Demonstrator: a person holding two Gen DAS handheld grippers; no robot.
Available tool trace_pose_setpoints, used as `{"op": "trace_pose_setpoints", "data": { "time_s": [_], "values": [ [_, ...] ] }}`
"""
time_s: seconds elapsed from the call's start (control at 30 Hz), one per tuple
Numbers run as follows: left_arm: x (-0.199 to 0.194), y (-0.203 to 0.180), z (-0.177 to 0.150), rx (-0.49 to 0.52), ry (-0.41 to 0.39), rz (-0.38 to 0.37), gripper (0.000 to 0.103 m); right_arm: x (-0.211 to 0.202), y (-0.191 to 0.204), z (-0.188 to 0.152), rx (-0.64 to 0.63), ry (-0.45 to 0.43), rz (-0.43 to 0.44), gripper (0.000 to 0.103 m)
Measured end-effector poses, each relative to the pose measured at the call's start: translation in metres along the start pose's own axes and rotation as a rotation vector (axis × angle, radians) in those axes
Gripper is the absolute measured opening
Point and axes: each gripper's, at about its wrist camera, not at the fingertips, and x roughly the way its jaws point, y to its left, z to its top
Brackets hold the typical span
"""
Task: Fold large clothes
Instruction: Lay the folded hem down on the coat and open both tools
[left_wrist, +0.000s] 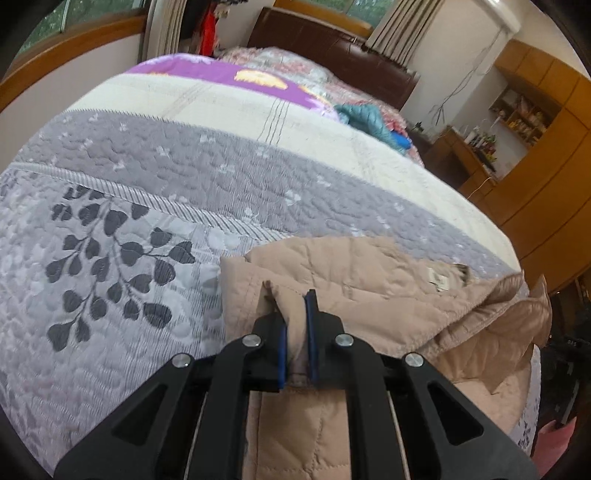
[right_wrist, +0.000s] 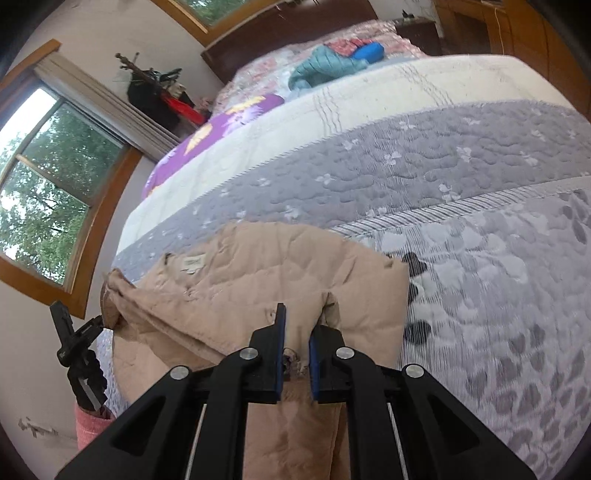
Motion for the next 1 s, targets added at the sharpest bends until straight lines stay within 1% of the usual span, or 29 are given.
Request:
{"op": "trace_pose_setpoints", "data": {
  "time_s": [0.17,0.33,0.4,0.43,0.5,0.53,0.57,0.6,0.63,0.67,0.7,0.77,0.83,0.9,1.0],
  "values": [
    [0.027,0.004,0.007,-0.002,0.043,0.009,0.010,0.025,-0.013,0.010,0.037,0.032,-0.005,0.010],
    [0.036,0.008,0.014,-0.022,0.079,-0.012,0.012,0.033,-0.023,0.011,0.070,0.053,0.017,0.011],
    [0.033,0.011,0.018,-0.041,0.096,-0.045,0.013,0.027,-0.027,0.011,0.096,0.050,0.052,0.017],
    [0.030,0.014,0.021,-0.060,0.104,-0.073,0.016,0.021,-0.031,0.010,0.118,0.048,0.084,0.019],
    [0.018,0.022,0.026,-0.115,0.115,-0.163,0.024,0.010,-0.035,0.008,0.136,0.035,0.130,0.023],
    [0.011,0.027,0.028,-0.148,0.116,-0.217,0.031,0.004,-0.036,0.007,0.137,0.026,0.141,0.024],
    [0.002,0.032,0.030,-0.180,0.110,-0.261,0.040,0.000,-0.036,0.006,0.136,0.019,0.137,0.032],
    [-0.005,0.034,0.032,-0.194,0.097,-0.279,0.042,-0.008,-0.036,0.005,0.133,0.000,0.104,0.053],
    [-0.013,0.035,0.033,-0.194,0.080,-0.282,0.042,-0.019,-0.037,0.004,0.130,-0.037,0.056,0.062],
    [-0.024,0.036,0.034,-0.179,0.059,-0.270,0.042,-0.025,-0.037,0.002,0.129,-0.060,0.046,0.065],
    [-0.030,0.037,0.034,-0.168,0.050,-0.262,0.043,-0.033,-0.039,0.000,0.128,-0.075,0.056,0.065],
    [-0.044,0.037,0.026,-0.128,0.038,-0.234,0.044,-0.041,-0.039,-0.011,0.120,-0.074,0.080,0.065],
    [-0.050,0.036,0.014,-0.082,0.044,-0.206,0.046,-0.043,-0.034,-0.024,0.085,-0.067,0.065,0.064],
    [-0.054,0.036,-0.006,-0.033,0.053,-0.158,0.046,-0.041,-0.024,-0.046,0.029,-0.049,0.046,0.064],
    [-0.054,0.038,-0.037,0.003,0.080,-0.129,0.048,-0.031,-0.018,-0.076,-0.006,-0.011,0.045,0.063]
  ]
}}
